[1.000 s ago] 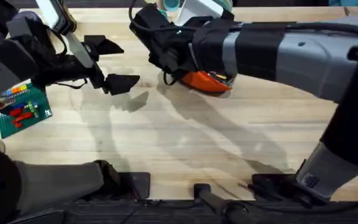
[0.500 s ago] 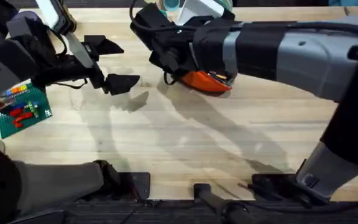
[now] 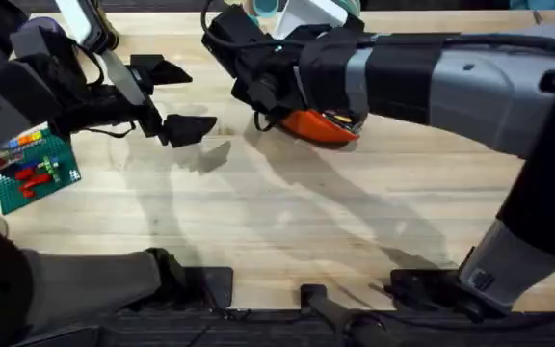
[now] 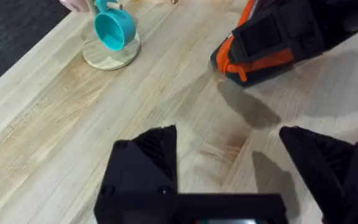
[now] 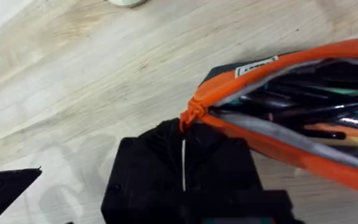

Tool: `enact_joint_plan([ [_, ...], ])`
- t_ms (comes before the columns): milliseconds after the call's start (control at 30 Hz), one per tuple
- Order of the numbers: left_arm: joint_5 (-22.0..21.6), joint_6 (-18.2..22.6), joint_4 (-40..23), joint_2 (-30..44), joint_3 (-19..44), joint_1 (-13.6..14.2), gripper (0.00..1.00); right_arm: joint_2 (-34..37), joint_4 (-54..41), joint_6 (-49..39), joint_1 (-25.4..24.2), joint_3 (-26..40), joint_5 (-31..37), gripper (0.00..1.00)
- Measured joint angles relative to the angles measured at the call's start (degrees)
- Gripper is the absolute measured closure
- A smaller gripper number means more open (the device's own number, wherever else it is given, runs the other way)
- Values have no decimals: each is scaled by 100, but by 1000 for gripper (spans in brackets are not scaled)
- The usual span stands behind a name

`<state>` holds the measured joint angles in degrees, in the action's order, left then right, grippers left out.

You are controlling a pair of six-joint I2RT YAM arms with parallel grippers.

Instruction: Unzip the bag, pick up the pens from the table one at a time and place them inside, then zip the bag closed.

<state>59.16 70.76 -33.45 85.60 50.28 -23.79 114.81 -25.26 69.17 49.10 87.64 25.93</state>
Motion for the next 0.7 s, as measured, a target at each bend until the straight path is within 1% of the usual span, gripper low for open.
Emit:
enact_joint_plan([
  [133, 2, 0, 2, 0, 0, 0, 8, -89, -9, -22, 0, 0, -2, 971],
  [433, 2, 0, 2, 0, 0, 0, 8, -598, -61, -114, -28, 0, -2, 971],
  [700, 6, 0, 2, 0, 0, 0, 8, -663, -72, -411, -42, 0, -2, 971],
])
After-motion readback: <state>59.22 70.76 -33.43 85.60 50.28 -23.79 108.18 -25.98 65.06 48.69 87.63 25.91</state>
